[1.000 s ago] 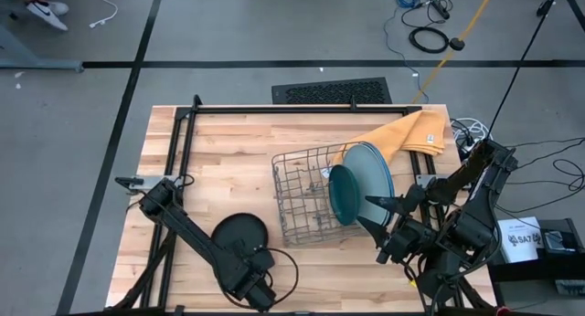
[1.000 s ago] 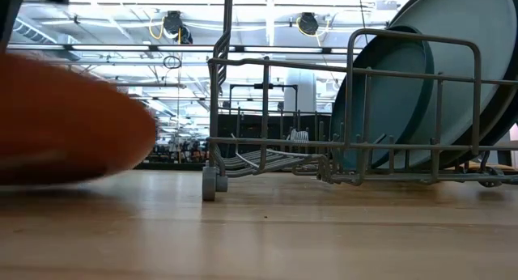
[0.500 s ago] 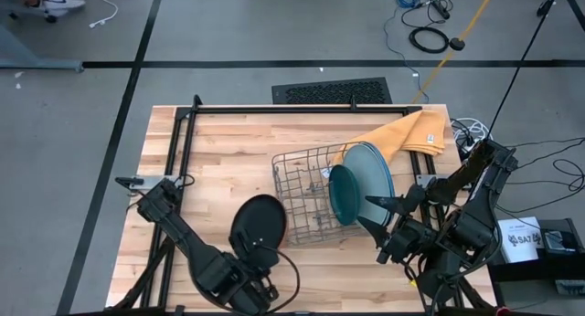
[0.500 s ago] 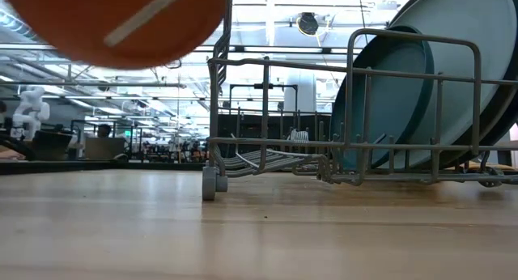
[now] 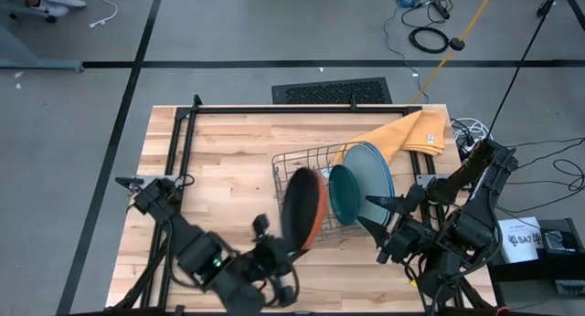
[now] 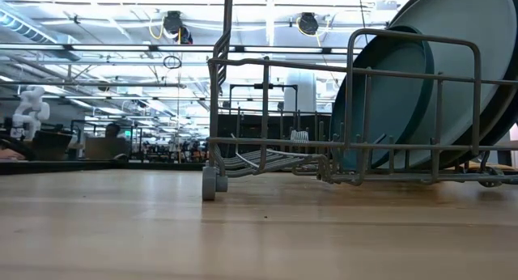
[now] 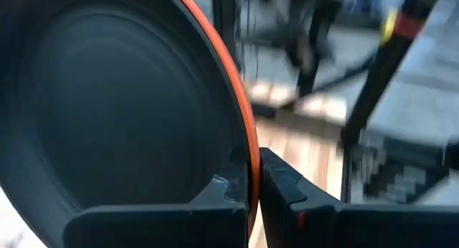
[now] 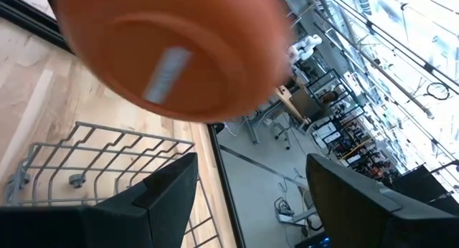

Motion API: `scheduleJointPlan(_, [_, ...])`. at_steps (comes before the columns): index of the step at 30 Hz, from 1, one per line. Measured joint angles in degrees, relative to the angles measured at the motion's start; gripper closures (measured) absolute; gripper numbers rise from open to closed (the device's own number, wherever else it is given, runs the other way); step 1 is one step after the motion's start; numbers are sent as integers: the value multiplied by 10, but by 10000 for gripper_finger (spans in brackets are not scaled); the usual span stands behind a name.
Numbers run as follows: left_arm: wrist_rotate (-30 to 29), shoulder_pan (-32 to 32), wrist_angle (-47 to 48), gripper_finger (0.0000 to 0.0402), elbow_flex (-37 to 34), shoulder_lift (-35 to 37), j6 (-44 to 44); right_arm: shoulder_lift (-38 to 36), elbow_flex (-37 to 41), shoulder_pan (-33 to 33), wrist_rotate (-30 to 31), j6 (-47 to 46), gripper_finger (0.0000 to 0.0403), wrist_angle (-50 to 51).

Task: Sort dishes
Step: Put the black plate into the green dish rack

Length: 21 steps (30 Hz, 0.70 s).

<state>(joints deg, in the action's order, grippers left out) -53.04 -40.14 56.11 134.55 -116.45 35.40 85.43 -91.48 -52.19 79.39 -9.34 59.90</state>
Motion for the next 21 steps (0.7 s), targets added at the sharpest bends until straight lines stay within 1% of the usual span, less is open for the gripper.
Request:
scheduleJointPlan(2, [0, 20, -89, 396, 0, 0, -78, 0, 0, 0, 1, 0, 150, -1])
scheduleJointPlan(4, [0, 38, -153, 396, 0, 0, -132, 0, 0, 0, 1, -3, 150, -2])
scheduleJointPlan(9, [-11, 78, -272, 396, 0, 0, -202, 0, 0, 0, 1, -3, 150, -10])
scheduleJointPlan(12, [13, 101, -331, 396, -5, -4, -209, 0, 0, 0, 1, -3, 150, -11])
scheduleJointPlan(14, [31, 109, -378, 396, -30, -5, -209, 0, 0, 0, 1, -2, 150, -11])
scheduleJointPlan(17, [48, 117, -444, 396, -86, -8, -194, 0, 0, -4, 0, 0, 150, -11])
scheduleJointPlan(21, [45, 117, -561, 396, -181, -8, -163, 0, 0, -18, 0, 7, 150, -10])
